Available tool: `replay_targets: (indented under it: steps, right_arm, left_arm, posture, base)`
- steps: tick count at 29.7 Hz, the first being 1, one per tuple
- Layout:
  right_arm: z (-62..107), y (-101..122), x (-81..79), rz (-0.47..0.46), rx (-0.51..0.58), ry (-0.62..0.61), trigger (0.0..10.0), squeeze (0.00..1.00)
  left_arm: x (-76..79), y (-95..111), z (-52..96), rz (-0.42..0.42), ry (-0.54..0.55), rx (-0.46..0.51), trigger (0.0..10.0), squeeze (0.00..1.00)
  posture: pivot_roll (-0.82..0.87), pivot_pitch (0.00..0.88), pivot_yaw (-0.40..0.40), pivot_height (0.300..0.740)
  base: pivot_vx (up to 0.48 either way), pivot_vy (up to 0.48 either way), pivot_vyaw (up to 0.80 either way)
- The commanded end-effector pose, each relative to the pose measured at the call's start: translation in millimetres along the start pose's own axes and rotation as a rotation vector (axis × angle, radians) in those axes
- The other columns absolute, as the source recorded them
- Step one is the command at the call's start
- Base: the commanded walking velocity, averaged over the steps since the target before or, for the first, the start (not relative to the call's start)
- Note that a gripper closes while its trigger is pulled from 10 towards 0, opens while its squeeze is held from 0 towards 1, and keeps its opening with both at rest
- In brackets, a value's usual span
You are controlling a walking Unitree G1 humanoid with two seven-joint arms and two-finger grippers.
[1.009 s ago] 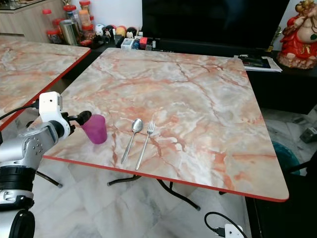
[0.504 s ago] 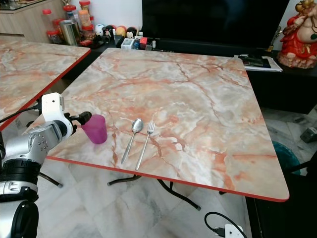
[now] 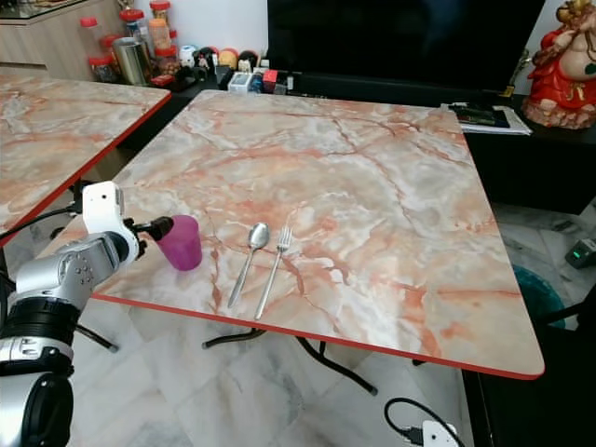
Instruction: Setting the table
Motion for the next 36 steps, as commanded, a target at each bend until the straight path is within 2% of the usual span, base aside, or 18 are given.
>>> replay_targets:
  steps: [1, 2, 3, 9, 10, 11, 36]
  right_arm:
    - [-0.1, 2.0, 0.5, -0.019, 0.007, -0.005, 10.0, 0.00]
    - [-0.1, 2.0, 0.5, -0.019, 0.007, -0.005, 10.0, 0.00]
    - [-0.1, 2.0, 0.4, -0.019, 0.007, -0.005, 10.0, 0.00]
    - [-0.2, 2.1, 0.2, -0.020, 0.008, -0.005, 10.0, 0.00]
    - [-0.2, 2.1, 0.2, -0.021, 0.008, -0.005, 10.0, 0.00]
    - [-0.2, 2.1, 0.2, -0.021, 0.008, -0.005, 10.0, 0.00]
    - [-0.2, 2.2, -0.9, -0.029, 0.010, -0.006, 10.0, 0.00]
  left_arm:
    - [0.7, 8.5, -0.3, -0.017, 0.003, 0.027, 1.8, 0.00]
    - [0.7, 8.5, -0.3, -0.017, 0.003, 0.027, 1.8, 0.00]
    - [0.8, 8.4, -0.4, -0.015, 0.001, 0.026, 1.4, 0.00]
    - [0.6, 8.3, -0.5, -0.015, 0.001, 0.024, 1.2, 0.00]
    - [0.4, 8.4, -0.6, -0.015, 0.001, 0.024, 0.4, 0.00]
    - [0.3, 8.4, -0.6, -0.015, 0.001, 0.024, 0.0, 0.00]
    - [2.7, 8.9, 0.5, -0.031, -0.010, 0.030, 0.0, 0.00]
  posture:
    - [0.04, 0.000, -0.004, 0.732]
    - [0.04, 0.000, -0.004, 0.732]
    - [0.04, 0.000, -0.004, 0.732]
    - [0.04, 0.000, -0.003, 0.732]
    - [0.04, 0.000, -0.003, 0.732]
    - [0.04, 0.000, -0.003, 0.732]
    - [0.05, 0.000, 0.001, 0.732]
  base:
    - [0.000, 0.000, 0.00]
    - [0.000, 0.000, 0.00]
    - [0.000, 0.000, 0.00]
    - [0.000, 0.000, 0.00]
    - [0.000, 0.000, 0.00]
    - [0.000, 0.000, 0.00]
    - [0.000, 0.000, 0.00]
Point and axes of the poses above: a point about 5 cm out from each wrist's last joint towards the gripper, its own z axis pointing back from the gripper into the wrist, its own y axis along the axis of the wrist's last joint, x = y × z, the point moved 1 cm from there along -z, pointing out of the wrist towards the gripper, and after that the axes turned 3 degrees about -z, right-handed, at the moved point
